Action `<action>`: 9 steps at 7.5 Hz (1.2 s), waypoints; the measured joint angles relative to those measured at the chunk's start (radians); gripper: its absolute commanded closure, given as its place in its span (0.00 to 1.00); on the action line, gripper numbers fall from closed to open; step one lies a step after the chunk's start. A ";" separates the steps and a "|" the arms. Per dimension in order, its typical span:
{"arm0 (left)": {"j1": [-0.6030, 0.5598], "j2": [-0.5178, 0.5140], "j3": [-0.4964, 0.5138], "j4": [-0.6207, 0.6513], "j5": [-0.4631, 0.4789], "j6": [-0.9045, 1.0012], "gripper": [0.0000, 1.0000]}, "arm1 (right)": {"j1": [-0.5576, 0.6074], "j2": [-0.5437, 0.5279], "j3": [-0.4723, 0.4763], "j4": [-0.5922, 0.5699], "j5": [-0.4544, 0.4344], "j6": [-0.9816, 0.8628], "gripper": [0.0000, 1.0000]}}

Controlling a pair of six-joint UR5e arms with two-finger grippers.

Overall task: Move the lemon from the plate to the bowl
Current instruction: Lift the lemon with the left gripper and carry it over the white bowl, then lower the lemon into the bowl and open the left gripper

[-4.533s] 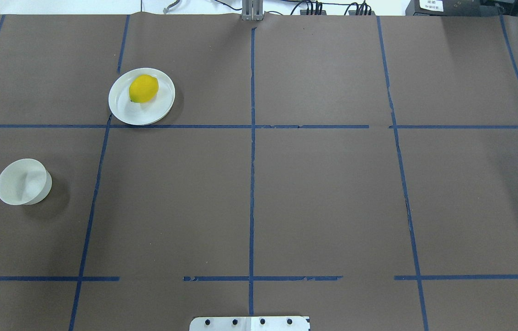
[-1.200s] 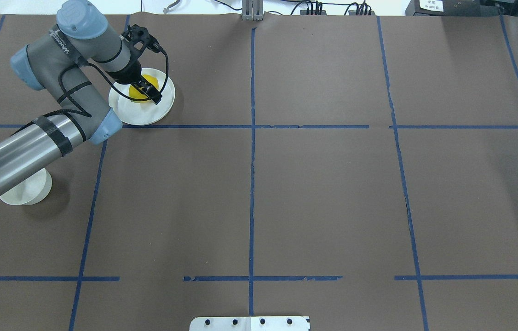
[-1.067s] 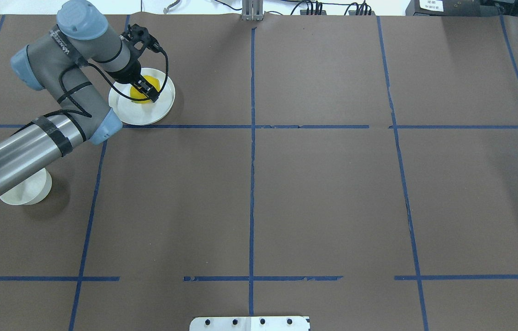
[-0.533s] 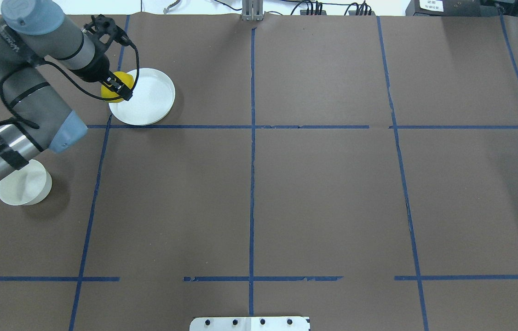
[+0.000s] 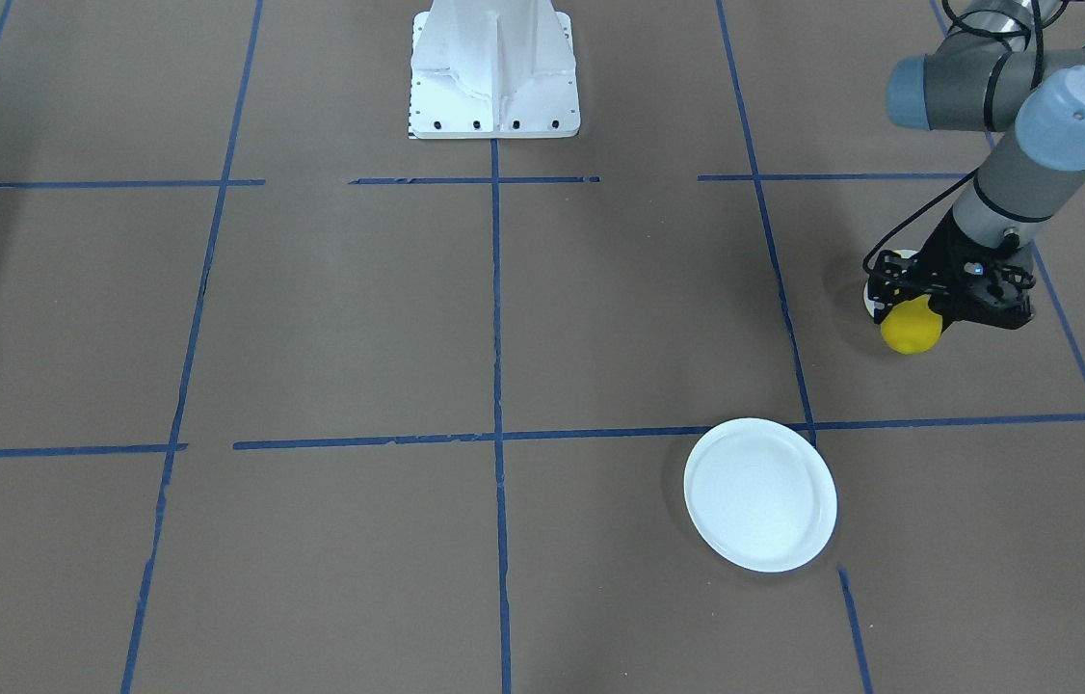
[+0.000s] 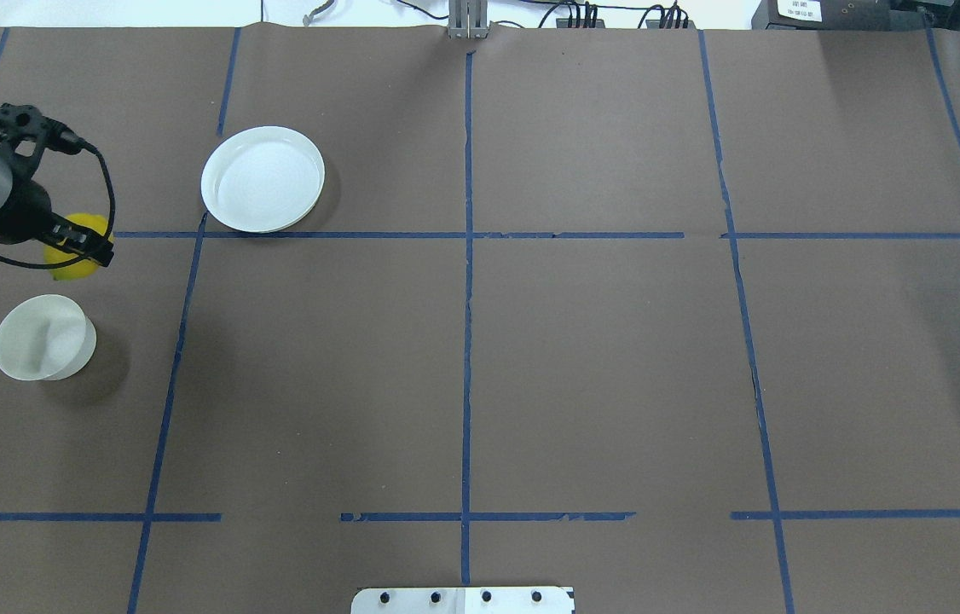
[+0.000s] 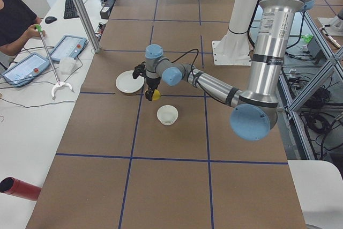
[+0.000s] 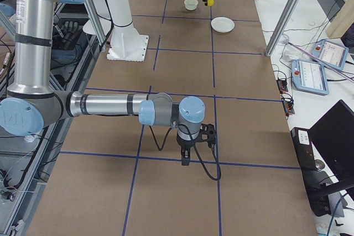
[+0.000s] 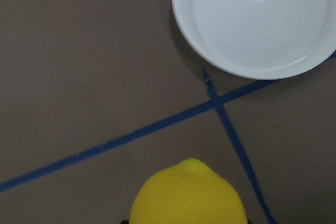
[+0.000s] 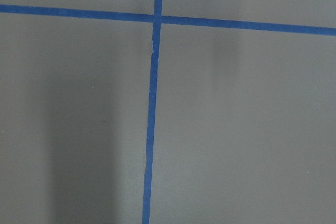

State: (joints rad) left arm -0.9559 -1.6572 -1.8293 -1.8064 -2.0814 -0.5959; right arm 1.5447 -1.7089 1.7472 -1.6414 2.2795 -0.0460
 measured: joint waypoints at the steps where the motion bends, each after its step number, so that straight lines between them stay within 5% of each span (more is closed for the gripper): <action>1: 0.002 0.050 -0.010 -0.021 -0.002 -0.054 0.99 | 0.000 0.000 0.000 0.000 0.000 0.000 0.00; 4: 0.007 0.139 0.058 -0.226 -0.010 -0.132 0.96 | 0.000 0.000 0.000 0.000 0.000 0.000 0.00; 7: 0.021 0.147 0.090 -0.277 -0.043 -0.159 0.85 | 0.000 0.000 0.000 0.000 0.000 0.000 0.00; 8: 0.030 0.147 0.091 -0.279 -0.058 -0.160 0.76 | 0.000 0.000 0.000 0.000 0.000 0.000 0.00; 9: 0.039 0.148 0.093 -0.279 -0.065 -0.160 0.49 | 0.000 0.000 0.000 0.000 0.000 0.000 0.00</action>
State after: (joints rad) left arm -0.9172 -1.5096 -1.7368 -2.0850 -2.1467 -0.7555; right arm 1.5447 -1.7088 1.7472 -1.6414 2.2795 -0.0460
